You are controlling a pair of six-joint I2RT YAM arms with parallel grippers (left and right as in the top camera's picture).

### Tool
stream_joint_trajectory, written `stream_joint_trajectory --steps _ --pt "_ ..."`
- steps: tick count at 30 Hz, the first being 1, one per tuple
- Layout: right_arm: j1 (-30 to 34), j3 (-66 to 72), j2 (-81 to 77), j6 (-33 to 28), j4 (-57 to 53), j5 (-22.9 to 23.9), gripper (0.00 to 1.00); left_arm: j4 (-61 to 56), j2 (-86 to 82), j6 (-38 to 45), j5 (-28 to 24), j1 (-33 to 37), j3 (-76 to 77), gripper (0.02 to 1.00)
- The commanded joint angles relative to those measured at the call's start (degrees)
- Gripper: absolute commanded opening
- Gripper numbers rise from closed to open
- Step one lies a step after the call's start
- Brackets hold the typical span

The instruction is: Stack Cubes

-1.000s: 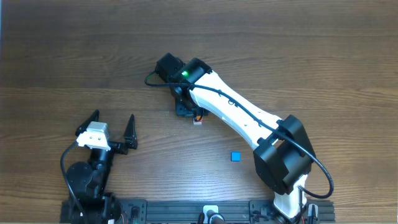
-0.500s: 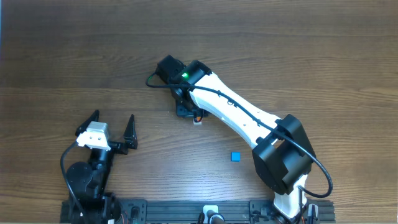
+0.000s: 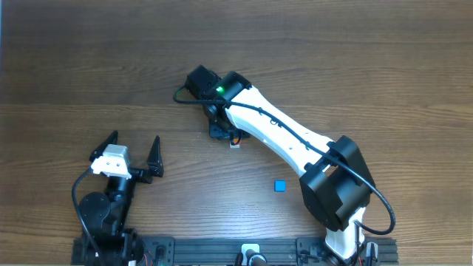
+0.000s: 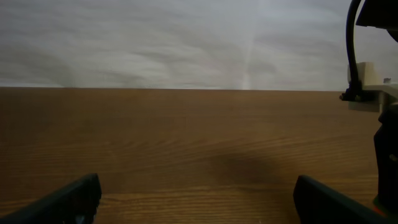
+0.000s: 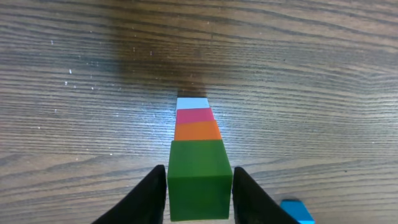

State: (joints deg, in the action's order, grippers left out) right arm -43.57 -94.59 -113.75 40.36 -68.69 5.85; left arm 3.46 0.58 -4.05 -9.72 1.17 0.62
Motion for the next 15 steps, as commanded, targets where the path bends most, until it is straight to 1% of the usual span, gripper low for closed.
stream_joint_trajectory --steps 1,2,4,5,6,7,8,14,15 --pt "0.0 0.6 -0.8 0.3 0.2 1.1 0.373 0.0 -0.4 0.8 -0.7 0.3 -0.3 1.0" --pt "0.0 0.6 -0.8 0.3 0.2 1.1 0.382 0.0 -0.4 0.8 -0.7 0.3 -0.3 1.0" --pt "0.0 0.6 -0.8 0.3 0.2 1.1 0.452 0.0 -0.4 0.8 -0.7 0.3 -0.3 1.0" --pt "0.0 0.6 -0.8 0.3 0.2 1.1 0.549 0.0 -0.4 0.8 -0.7 0.3 -0.3 1.0" --pt "0.0 0.6 -0.8 0.3 0.2 1.1 0.702 0.0 -0.4 0.8 -0.7 0.3 -0.3 1.0" --pt "0.0 0.6 -0.8 0.3 0.2 1.1 0.82 0.0 -0.4 0.8 -0.7 0.3 -0.3 1.0" --pt "0.0 0.6 -0.8 0.3 0.2 1.1 0.991 0.0 -0.4 0.8 -0.7 0.3 -0.3 1.0" --pt "-1.0 0.6 1.1 0.1 -0.7 1.1 0.993 0.0 -0.4 0.8 -0.7 0.3 -0.3 1.0" --pt "-1.4 0.6 2.1 -0.8 -1.1 1.0 0.993 0.0 -0.4 0.8 -0.7 0.3 -0.3 1.0"
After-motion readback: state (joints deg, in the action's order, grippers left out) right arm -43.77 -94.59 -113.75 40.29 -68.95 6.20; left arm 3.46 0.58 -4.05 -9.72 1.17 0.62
